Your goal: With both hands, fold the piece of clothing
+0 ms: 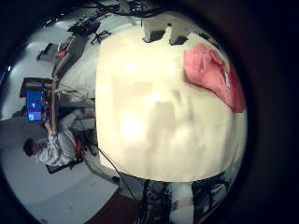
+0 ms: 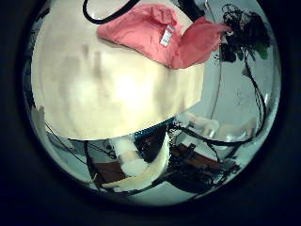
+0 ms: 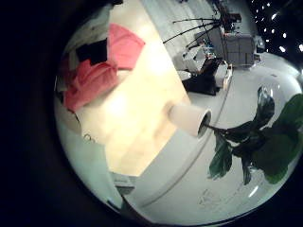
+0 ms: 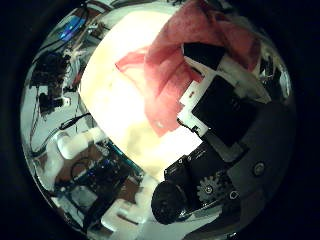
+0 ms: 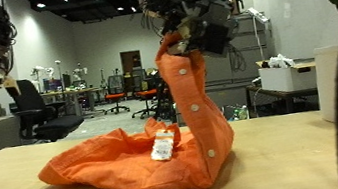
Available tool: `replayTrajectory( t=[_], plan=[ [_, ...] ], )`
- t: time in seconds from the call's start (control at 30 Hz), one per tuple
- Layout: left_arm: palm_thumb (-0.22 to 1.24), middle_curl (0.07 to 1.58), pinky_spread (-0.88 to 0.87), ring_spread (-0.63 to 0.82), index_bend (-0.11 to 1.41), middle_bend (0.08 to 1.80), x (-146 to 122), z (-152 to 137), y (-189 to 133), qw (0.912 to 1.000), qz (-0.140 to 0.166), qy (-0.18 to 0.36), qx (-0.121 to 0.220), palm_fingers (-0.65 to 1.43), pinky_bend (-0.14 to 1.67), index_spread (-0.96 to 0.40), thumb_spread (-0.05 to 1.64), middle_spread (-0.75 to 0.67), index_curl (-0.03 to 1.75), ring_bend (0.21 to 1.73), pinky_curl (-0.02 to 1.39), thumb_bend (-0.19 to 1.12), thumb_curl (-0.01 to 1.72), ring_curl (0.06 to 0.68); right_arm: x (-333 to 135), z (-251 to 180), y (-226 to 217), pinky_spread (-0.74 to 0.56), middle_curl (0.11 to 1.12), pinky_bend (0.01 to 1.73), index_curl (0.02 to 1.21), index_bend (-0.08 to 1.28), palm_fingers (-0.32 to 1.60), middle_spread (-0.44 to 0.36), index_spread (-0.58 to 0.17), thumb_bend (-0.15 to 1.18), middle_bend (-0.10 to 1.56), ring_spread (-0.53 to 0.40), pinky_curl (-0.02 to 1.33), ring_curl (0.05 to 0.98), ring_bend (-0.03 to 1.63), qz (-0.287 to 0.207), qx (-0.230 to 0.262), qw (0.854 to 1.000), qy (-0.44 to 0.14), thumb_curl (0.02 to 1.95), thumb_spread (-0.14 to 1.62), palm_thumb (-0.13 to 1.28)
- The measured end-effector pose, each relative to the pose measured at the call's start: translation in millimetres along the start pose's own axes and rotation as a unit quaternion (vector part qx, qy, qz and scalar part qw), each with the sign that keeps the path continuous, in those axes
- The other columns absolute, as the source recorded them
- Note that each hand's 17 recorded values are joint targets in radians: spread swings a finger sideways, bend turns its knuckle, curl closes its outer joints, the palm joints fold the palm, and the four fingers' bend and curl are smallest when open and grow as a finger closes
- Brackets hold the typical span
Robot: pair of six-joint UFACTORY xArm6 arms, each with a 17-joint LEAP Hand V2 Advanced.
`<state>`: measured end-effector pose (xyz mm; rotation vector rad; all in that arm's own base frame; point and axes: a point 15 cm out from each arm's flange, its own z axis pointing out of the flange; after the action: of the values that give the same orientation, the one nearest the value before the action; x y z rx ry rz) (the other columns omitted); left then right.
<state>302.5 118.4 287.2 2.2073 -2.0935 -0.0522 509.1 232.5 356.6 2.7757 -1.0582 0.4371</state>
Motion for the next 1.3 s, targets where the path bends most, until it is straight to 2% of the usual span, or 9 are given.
replayTrajectory(
  t=[0.63,0.73,0.77,0.8,0.83,0.9,0.93,1.1,1.3],
  plan=[
    [0.14,0.28,0.53,0.53,0.16,0.19,-15,3,17,0.9997,-0.023,0.006,0.003,-0.02,0.25,0.09,1.05,0.33,0.29,0.42,0.33,-0.02,0.28,0.236,-116,55,-113,-0.45,0.79,1.12,0.78,0.99,1.13,-0.162,-0.267,-0.04,1.17,-0.234,0.59,0.584,1.3,-0.065,0.093,0.992,-0.05,0.66,1.07,0.91],
    [0.14,0.28,0.53,0.53,0.16,0.19,-15,6,22,0.9997,-0.024,0.005,0.002,-0.02,0.26,0.09,1.05,0.33,0.29,0.42,0.33,-0.02,0.28,0.236,-123,68,-116,-0.56,0.75,1.09,0.75,0.79,0.86,-0.202,-0.314,-0.02,1.1,-0.302,0.57,0.564,1.23,-0.071,0.087,0.992,-0.052,0.63,1.12,0.91],
    [0.14,0.28,0.53,0.53,0.16,0.19,-15,5,23,0.9997,-0.025,0.006,0.004,-0.02,0.26,0.09,1.05,0.33,0.29,0.42,0.33,-0.02,0.28,0.235,-123,71,-117,-0.56,0.72,1.09,0.68,0.6,0.55,-0.205,-0.328,0.0,1.03,-0.338,0.55,0.533,1.18,-0.07,0.088,0.992,-0.054,0.63,1.13,0.93],
    [0.14,0.28,0.53,0.53,0.16,0.19,-14,6,25,0.9997,-0.025,0.006,0.004,-0.02,0.26,0.09,1.05,0.33,0.29,0.42,0.33,-0.02,0.28,0.235,-122,71,-117,-0.56,0.74,1.09,0.72,0.63,0.55,-0.23,-0.352,0.0,1.08,-0.344,0.57,0.554,1.18,-0.069,0.089,0.992,-0.057,0.63,1.14,0.93],
    [0.14,0.28,0.53,0.53,0.16,0.19,-13,7,26,0.9996,-0.027,0.006,0.004,-0.02,0.25,0.09,1.05,0.33,0.29,0.42,0.33,-0.02,0.28,0.235,-123,71,-117,-0.5,0.71,1.09,0.71,0.55,0.23,-0.238,-0.352,0.01,0.96,-0.331,0.6,0.563,1.15,-0.067,0.089,0.992,-0.06,0.63,1.16,0.96],
    [0.14,0.28,0.53,0.53,0.16,0.19,-12,8,27,0.9997,-0.024,0.005,0.003,-0.01,0.25,0.09,1.05,0.33,0.29,0.42,0.33,-0.02,0.28,0.234,-128,68,-118,-0.43,0.68,0.99,0.64,0.51,0.27,-0.176,-0.389,0.03,0.95,-0.304,0.53,0.497,1.07,-0.058,0.094,0.991,-0.08,0.64,1.17,1.0],
    [0.14,0.29,0.53,0.53,0.16,0.19,-13,9,28,0.9997,-0.026,0.005,0.002,-0.01,0.25,0.09,1.05,0.33,0.29,0.42,0.33,-0.02,0.28,0.234,-133,65,-119,-0.4,0.65,0.97,0.62,0.56,0.26,-0.238,-0.417,0.04,0.87,-0.315,0.5,0.456,1.02,-0.05,0.1,0.989,-0.097,0.65,1.18,1.04],
    [0.14,0.29,0.53,0.53,0.16,0.19,-8,9,28,0.9997,-0.025,0.006,0.003,-0.01,0.25,0.09,1.05,0.33,0.29,0.42,0.32,-0.02,0.28,0.232,-111,44,-121,-0.19,0.62,0.91,0.64,0.61,0.17,-0.212,-0.406,0.0,0.75,-0.252,0.46,0.432,0.97,-0.025,0.138,0.981,-0.137,0.67,1.14,1.03],
    [0.14,0.29,0.53,0.53,0.16,0.19,2,4,28,0.9998,-0.02,0.003,0.007,-0.01,0.25,0.08,1.05,0.33,0.29,0.42,0.32,-0.02,0.28,0.232,-61,9,-103,0.14,0.52,1.0,0.5,0.24,-0.07,-0.053,-0.264,-0.06,0.56,-0.08,0.46,0.396,0.9,0.007,0.164,0.977,-0.138,0.64,1.09,0.81]
  ],
)
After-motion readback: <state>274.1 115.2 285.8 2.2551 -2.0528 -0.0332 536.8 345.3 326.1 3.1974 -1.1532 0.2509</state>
